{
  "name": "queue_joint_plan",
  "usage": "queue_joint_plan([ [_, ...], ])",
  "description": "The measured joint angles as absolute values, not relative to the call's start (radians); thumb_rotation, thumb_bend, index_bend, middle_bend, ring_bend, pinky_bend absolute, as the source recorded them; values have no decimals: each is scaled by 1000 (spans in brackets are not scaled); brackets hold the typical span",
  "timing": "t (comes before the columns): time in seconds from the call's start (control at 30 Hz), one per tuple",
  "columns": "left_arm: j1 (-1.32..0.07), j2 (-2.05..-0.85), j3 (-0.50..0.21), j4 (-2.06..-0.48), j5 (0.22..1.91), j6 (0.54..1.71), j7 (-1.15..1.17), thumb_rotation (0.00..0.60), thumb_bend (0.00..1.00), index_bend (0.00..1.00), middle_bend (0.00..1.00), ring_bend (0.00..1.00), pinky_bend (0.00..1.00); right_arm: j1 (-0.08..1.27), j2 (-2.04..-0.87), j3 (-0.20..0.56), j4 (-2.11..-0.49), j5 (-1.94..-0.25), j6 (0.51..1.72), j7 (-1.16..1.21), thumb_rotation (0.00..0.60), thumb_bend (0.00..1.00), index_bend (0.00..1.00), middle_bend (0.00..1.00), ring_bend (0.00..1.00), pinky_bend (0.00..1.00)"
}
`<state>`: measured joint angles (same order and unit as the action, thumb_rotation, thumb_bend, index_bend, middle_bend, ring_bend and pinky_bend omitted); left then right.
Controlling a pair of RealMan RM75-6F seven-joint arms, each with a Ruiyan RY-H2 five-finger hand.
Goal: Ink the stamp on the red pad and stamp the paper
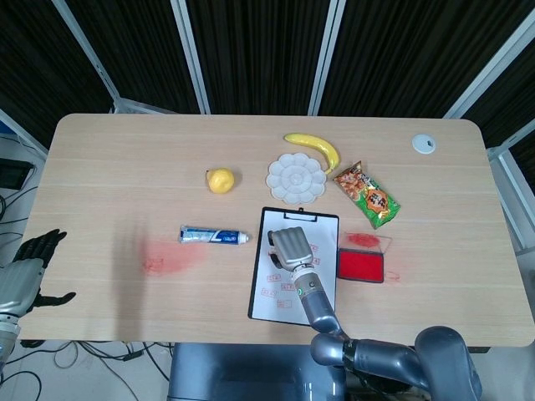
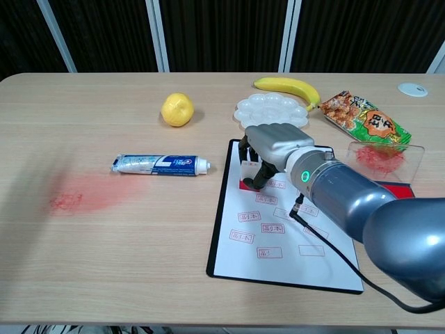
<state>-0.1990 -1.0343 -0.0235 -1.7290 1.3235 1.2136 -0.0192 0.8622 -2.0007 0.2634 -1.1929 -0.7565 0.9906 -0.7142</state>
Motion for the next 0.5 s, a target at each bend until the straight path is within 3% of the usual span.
queue_joint_plan([
  [0.5, -198, -1037, -23, -1731, 1326, 1219, -11, 600, 15, 0, 0, 0, 0, 876, -1944, 309, -1293, -784, 1029, -718, 600, 857, 920, 815, 902, 878],
])
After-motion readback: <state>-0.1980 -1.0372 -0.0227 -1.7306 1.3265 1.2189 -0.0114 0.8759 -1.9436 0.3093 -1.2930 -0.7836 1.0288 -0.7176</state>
